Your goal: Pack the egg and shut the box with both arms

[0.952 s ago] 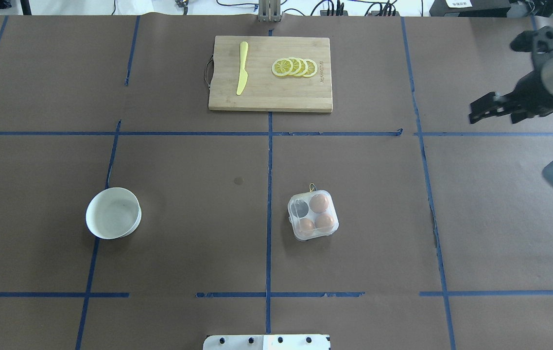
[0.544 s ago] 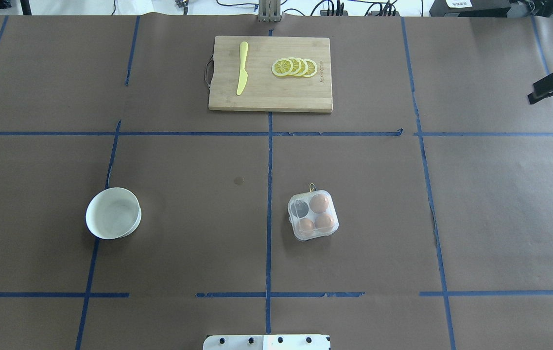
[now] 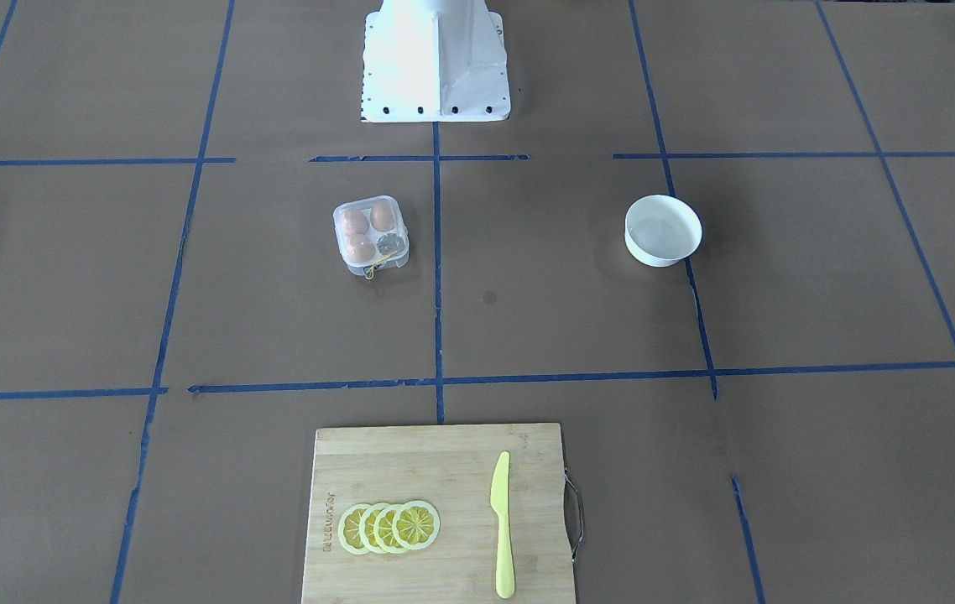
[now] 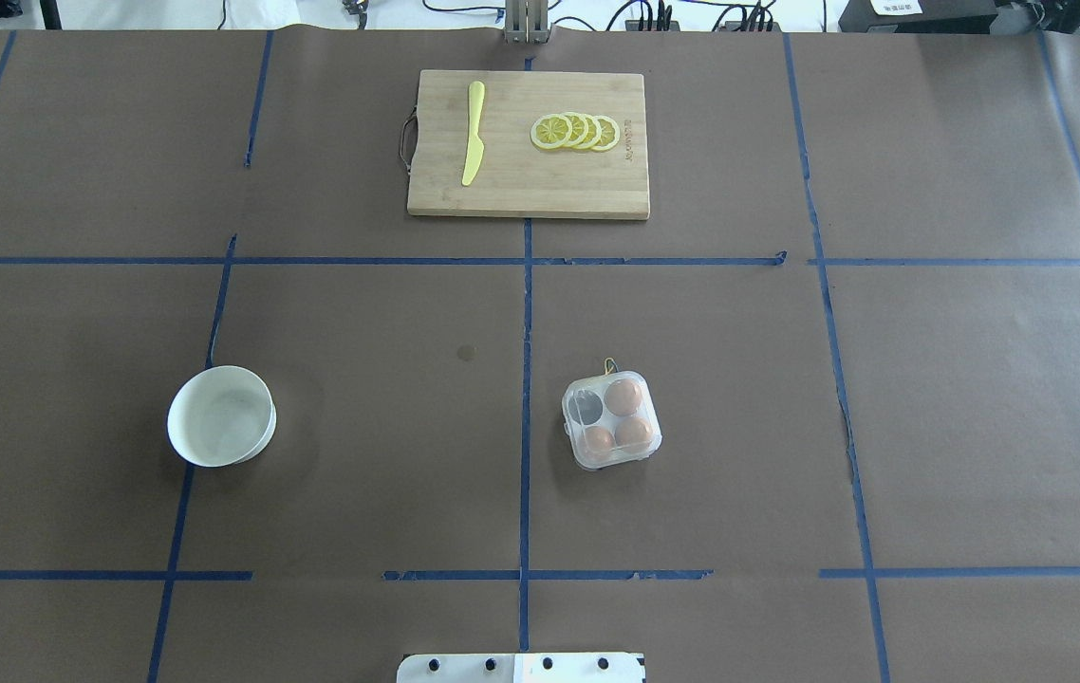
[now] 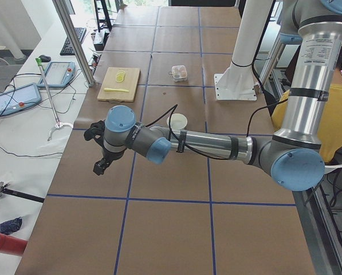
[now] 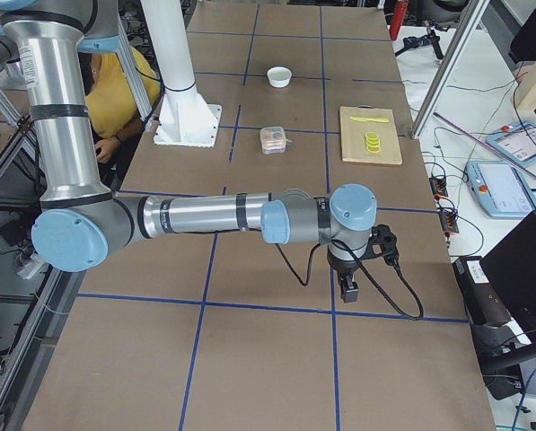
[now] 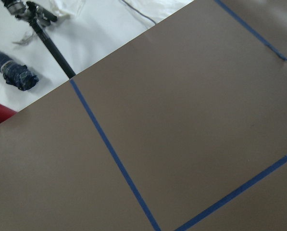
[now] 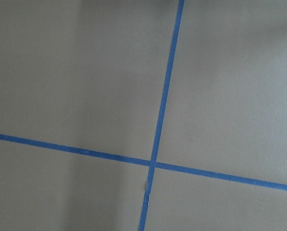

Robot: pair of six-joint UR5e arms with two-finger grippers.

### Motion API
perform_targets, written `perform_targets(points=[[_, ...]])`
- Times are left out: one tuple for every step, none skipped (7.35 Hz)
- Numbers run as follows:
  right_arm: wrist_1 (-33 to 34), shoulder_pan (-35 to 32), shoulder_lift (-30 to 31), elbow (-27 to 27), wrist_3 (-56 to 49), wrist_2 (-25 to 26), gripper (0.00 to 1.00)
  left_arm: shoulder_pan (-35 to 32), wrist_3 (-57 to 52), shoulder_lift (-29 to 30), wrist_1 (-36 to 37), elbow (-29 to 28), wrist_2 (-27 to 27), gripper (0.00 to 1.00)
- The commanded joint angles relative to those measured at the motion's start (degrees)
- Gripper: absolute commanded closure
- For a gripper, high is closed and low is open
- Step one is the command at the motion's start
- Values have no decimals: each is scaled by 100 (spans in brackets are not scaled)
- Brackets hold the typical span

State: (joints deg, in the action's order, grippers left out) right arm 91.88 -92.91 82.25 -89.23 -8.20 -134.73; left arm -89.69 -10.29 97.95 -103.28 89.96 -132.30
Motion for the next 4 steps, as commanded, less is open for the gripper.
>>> perform_targets(points=[[346, 62, 19, 64, -120, -114, 0, -30, 18, -82, 1152, 206, 20, 0], [409, 63, 45, 38, -103, -271, 0, -13, 18, -178, 1144, 250, 11, 0], [383, 80, 46, 29, -50, -238, 0, -13, 27, -171, 1126, 311, 46, 0], [357, 97, 46, 20, -32, -212, 0, -13, 44, -188, 1143, 373, 46, 0]])
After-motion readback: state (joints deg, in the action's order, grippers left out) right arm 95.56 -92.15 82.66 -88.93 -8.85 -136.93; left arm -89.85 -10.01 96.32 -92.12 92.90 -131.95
